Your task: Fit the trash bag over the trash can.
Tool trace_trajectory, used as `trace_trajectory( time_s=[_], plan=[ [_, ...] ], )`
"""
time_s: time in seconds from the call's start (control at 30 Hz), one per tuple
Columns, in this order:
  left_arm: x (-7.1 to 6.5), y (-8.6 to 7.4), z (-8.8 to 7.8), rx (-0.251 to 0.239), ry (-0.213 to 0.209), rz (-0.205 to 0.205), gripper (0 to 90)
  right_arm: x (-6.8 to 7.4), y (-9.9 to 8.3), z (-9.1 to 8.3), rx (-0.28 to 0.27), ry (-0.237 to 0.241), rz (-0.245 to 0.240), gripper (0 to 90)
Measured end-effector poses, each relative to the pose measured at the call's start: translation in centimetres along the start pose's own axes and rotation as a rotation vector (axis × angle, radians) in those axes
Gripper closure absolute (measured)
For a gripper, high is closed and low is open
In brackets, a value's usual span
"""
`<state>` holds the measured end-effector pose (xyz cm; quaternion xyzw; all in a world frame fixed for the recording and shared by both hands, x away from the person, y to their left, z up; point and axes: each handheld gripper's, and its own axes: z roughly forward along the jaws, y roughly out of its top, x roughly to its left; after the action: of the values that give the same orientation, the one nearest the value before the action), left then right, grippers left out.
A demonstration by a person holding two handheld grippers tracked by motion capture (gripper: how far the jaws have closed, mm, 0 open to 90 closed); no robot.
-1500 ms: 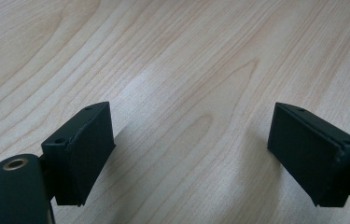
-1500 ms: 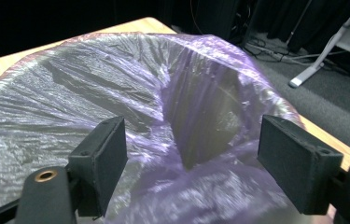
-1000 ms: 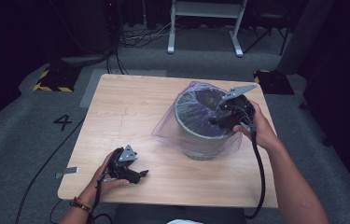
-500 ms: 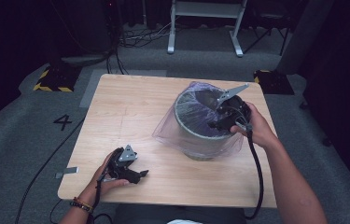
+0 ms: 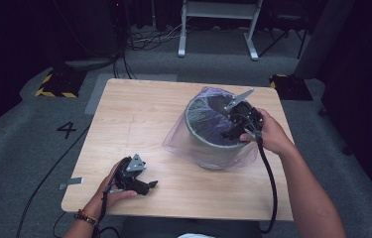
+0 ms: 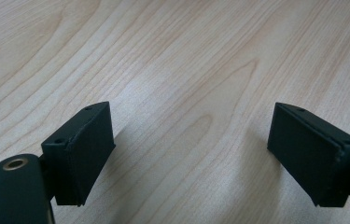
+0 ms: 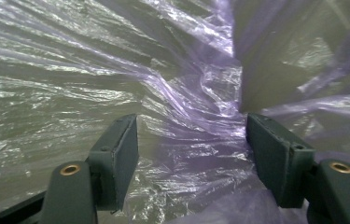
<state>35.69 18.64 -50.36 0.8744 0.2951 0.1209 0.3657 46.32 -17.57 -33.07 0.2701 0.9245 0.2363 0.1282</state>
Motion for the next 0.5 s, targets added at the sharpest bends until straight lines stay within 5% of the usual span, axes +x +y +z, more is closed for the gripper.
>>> trace_trajectory(
  time_s=[0.3,0.5],
  plan=[
    [0.0,0.0,0.0,0.0,-0.001,0.001,14.3,0.02,0.7,0.72,0.089,0.009,0.019,34.2],
    [0.0,0.0,0.0,0.0,0.0,0.001,14.2,-0.17,0.68,0.72,0.084,0.017,0.042,33.0]
  ],
)
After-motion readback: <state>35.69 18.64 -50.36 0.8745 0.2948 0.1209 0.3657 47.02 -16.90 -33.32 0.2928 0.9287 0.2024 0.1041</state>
